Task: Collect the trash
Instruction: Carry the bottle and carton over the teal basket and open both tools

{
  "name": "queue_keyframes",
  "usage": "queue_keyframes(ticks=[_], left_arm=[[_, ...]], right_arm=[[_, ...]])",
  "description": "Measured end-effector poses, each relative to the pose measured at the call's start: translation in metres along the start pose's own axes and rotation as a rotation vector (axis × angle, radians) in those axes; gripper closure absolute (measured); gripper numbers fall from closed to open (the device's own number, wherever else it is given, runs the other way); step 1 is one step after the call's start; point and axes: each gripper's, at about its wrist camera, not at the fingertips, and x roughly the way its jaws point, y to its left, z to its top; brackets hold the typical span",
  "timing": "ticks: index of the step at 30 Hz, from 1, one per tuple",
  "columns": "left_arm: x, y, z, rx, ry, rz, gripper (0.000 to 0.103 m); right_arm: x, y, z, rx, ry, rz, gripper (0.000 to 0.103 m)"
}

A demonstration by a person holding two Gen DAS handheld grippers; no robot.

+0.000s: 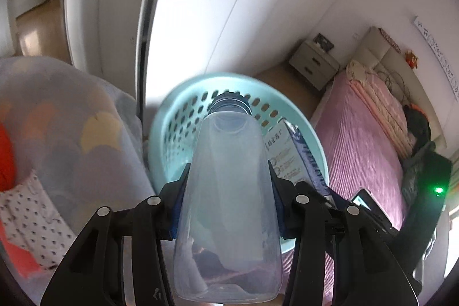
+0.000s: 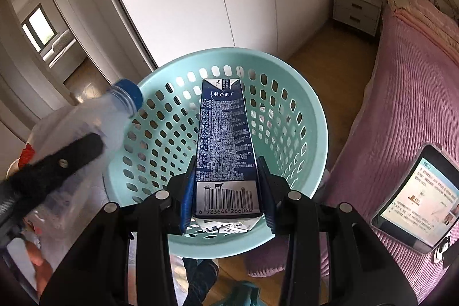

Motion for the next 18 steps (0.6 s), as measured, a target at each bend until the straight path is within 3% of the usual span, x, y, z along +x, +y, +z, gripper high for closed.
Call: queue_keyframes(ticks=[3, 5, 7, 13, 18], left_arm=[[-0.002, -0.003, -0.004, 0.016, -0.011, -0.011, 0.047], [-0.01, -0.008, -0.005, 0.029, -0.033, -0.005, 0.042], [-0.024, -0.009, -0.007, 0.032, -0.056, -0.019, 0.041], [-0.076, -0.004, -0.021, 0.028, -0.15, -0.019, 0.039], [-0.117, -0.001, -0.035, 0.022, -0.226, 0.027, 0.039]], right_arm=[[-0.002, -0.001, -0.001, 0.007, 0.001, -0.009, 0.066], [-0.004, 0.0, -0.002, 0.011, -0.005, -0.007, 0.056], [-0.01, 0.001, -0.001, 0.016, -0.019, -0.004, 0.05], [-0.037, 0.005, -0.003, 0.004, -0.103, 0.026, 0.05], [-0.055, 0.026, -0.008, -0.039, -0.145, 0.073, 0.05]])
